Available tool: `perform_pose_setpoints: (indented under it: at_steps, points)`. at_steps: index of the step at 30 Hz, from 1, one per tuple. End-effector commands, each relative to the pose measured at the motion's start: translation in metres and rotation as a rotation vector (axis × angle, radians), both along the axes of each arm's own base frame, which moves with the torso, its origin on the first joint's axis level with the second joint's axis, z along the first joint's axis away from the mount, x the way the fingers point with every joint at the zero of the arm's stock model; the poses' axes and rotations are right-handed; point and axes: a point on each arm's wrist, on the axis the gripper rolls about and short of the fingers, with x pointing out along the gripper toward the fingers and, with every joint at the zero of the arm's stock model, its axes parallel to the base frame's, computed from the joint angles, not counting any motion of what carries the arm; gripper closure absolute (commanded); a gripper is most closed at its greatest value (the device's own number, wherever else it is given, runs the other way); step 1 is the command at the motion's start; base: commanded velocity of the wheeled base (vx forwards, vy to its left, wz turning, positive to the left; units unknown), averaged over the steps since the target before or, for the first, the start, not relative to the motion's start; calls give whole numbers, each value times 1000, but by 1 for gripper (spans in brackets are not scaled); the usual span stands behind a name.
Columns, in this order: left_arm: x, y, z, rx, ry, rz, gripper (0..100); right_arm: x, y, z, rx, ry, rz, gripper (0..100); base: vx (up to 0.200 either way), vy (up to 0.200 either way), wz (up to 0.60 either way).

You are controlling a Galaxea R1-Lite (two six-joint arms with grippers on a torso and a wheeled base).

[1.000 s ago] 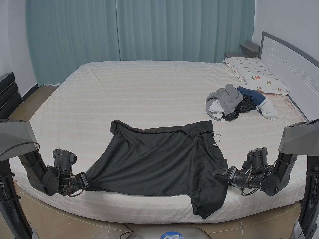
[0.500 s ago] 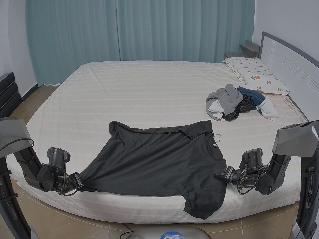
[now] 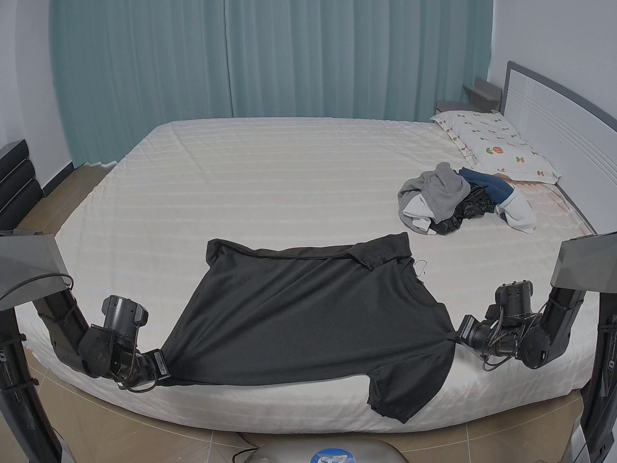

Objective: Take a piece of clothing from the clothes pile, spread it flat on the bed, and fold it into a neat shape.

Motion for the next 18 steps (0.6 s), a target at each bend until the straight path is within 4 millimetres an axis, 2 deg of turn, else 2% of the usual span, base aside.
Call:
perform_pose_setpoints:
  at_steps: [1,4,15,16,17,18]
  points:
    - [-2,-5,0,0,10,-18,100,-6,-13,13,2,-25,-15,100,0,0,0]
    - [-3,-5,0,-1,13,-20,100,-8,-15,14,0,-25,-9,100,0,0,0]
    - [-5,-16,-4,-14,28,-57,100,-4,-9,-4,-18,11,15,100,0,0,0]
    - [-4,-16,-3,-15,20,-54,100,-3,-8,-4,-18,5,18,0,0,0,0]
    - [-3,-17,-3,-18,14,-55,0,-2,-8,-2,-16,-2,21,0,0,0,0]
    - [-3,-17,-3,-18,14,-55,0,-2,-8,-2,-16,-2,21,0,0,0,0]
